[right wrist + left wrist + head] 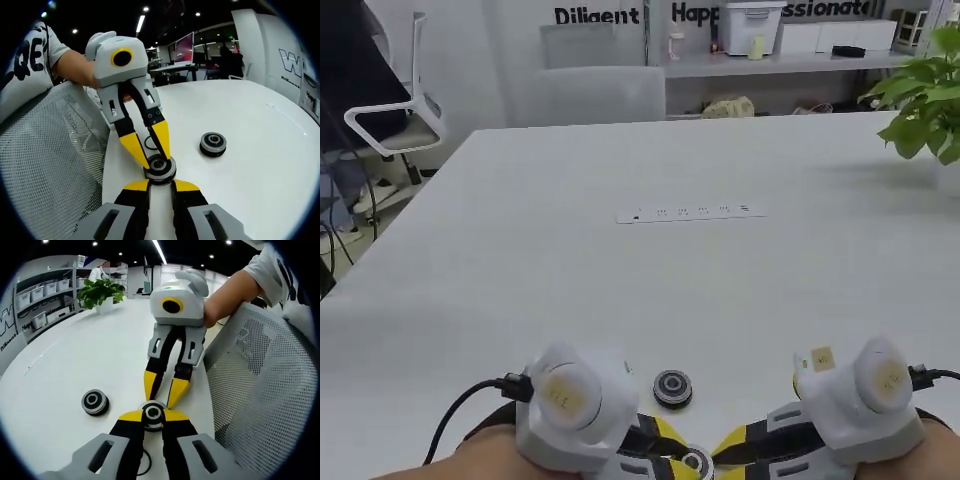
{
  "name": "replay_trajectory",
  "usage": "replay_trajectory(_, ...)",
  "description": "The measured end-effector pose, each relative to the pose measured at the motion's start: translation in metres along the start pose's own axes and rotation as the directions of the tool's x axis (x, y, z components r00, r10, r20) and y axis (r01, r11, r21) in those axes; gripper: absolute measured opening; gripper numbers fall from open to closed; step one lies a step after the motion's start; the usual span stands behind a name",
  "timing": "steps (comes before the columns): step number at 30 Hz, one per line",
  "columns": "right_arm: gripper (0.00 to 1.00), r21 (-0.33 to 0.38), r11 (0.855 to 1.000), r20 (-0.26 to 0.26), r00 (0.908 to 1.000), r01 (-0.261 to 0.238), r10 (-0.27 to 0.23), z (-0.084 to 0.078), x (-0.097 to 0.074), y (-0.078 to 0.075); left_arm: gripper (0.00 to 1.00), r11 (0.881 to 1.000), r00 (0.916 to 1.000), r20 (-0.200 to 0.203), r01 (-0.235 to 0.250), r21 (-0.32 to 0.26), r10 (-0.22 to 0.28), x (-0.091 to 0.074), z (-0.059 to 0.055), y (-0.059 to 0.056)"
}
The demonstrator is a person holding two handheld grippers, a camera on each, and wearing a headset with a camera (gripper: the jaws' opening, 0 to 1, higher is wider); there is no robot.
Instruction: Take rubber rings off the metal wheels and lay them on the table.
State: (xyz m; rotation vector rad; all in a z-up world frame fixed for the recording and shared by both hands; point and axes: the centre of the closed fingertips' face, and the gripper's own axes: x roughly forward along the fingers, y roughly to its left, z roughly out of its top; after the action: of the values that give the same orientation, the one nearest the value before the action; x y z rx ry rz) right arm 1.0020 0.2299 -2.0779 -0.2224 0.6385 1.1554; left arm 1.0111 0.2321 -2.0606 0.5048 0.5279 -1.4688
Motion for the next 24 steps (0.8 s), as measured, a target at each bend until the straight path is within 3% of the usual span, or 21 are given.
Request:
replay_trajectory(4,0.13,0.001,1.000,0.000,1.0000,0.001,-0.001,-0.0003,-0.0001,0.0001,0.08,0.999,1.0000,-0.004,-0.007,0.034,0.007,0.0004,-0.0002,-0.0019)
replay_trajectory(9,0.12,0.016,1.000,0.004,1.0000,-0.001,0.001,-0.0012,-0.0005,0.0002,0.08,0.999,0.9998,0.009,-0.018,0.026,0.018,0.0001,-0.0009,-0.0008)
replay_trajectory(11,0.05,0.021,1.000,-0.012,0.9999,0.009,-0.009,-0.0061,-0.0027,-0.0028,0.07,0.999,0.9998,0.004,-0.021,0.044,0.021,-0.0001,-0.0001,-0.0022)
replay_trajectory(14,0.01,0.073,0.997,0.012,0.9999,0.000,-0.001,-0.0051,-0.0029,-0.0037,0.07,0.999,0.9998,0.004,-0.018,0.048,0.018,0.0004,0.0004,-0.0016)
replay_trajectory(20,0.00,0.091,0.996,0.010,0.9999,0.010,-0.011,-0.0042,-0.0027,-0.0057,0.07,0.997,0.9996,-0.002,-0.028,0.078,0.028,0.0007,0.0006,-0.0019)
replay_trajectory(24,0.00,0.173,0.985,0.041,0.9991,0.003,-0.010,-0.0019,-0.0042,-0.0070,0.07,0.997,0.9995,-0.004,-0.030,0.071,0.030,0.0007,0.0006,-0.0012)
